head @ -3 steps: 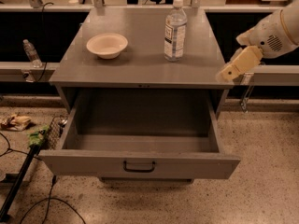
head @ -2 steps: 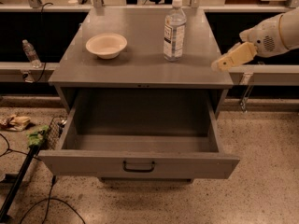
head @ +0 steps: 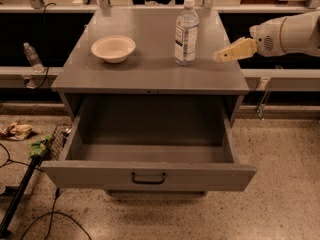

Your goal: Place blue plastic bottle into top drawer

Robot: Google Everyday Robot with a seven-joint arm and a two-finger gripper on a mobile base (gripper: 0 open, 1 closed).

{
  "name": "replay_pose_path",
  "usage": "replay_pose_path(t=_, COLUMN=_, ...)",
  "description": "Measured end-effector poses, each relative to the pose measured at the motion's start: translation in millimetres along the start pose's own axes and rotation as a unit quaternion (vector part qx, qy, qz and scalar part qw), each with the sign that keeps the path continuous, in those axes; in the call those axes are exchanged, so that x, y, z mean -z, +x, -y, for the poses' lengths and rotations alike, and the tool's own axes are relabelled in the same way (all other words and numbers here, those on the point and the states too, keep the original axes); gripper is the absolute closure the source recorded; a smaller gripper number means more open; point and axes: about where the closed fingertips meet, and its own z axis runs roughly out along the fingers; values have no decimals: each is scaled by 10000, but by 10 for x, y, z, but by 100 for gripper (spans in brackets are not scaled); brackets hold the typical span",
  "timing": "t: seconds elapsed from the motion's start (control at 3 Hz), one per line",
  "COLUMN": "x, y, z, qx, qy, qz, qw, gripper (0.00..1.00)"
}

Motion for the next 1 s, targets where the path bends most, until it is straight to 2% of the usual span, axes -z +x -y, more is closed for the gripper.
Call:
replay_pose_path(t=0.33, x=-86, y=16, z=-133, qx=-141, qy=12, qz=17, qw=9999, gripper=0)
replay_pose_path(t=0.67, x=-525, y=-98, z=-284, qx=-233, qy=71, qz=214, qw=9995, gripper=0)
replay_pose_path(t=1.0, x=-756, y=-226, z=-268, qx=-204, qy=110, qz=417, qw=9989, gripper=0)
